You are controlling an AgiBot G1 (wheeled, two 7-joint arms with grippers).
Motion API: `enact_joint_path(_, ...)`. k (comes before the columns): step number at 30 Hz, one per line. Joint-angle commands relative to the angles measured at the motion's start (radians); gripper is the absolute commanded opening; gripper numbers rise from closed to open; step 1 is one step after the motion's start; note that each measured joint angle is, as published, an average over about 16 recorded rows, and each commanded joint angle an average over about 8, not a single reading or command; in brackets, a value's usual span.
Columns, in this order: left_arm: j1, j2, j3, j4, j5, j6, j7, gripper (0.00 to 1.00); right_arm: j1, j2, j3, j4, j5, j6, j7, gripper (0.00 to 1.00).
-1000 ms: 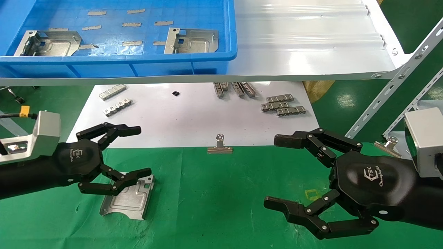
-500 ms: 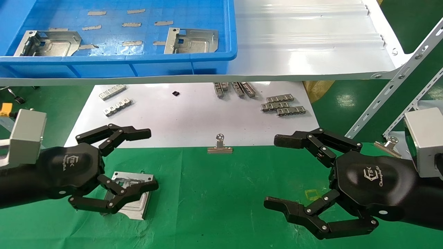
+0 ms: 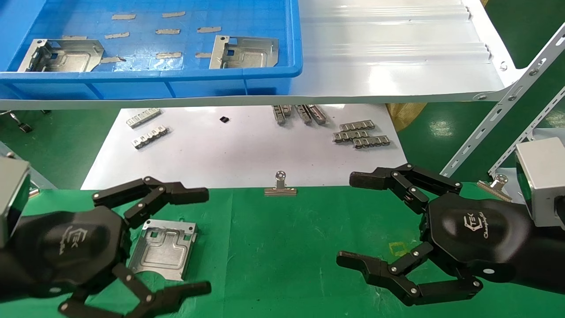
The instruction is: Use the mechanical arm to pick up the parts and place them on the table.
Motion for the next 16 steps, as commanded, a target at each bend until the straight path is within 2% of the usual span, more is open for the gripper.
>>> enact_joint_path(1, 0.017, -0.007, -0.016, -0.041, -0.007, -0.003, -0.026, 1.00, 0.000, 0.000, 0.000, 0.000, 0.000, 0.000, 0.000, 1.00)
enact_joint_path(6, 0.031, -0.014, -0.030, -0.077, -0.014, -0.005, -0.041, 1.00, 0.000, 0.000, 0.000, 0.000, 0.000, 0.000, 0.000, 1.00)
enact_joint_path(16, 0.025, -0.011, -0.024, -0.058, -0.012, -0.006, -0.033, 1.00, 0.000, 0.000, 0.000, 0.000, 0.000, 0.000, 0.000, 1.00)
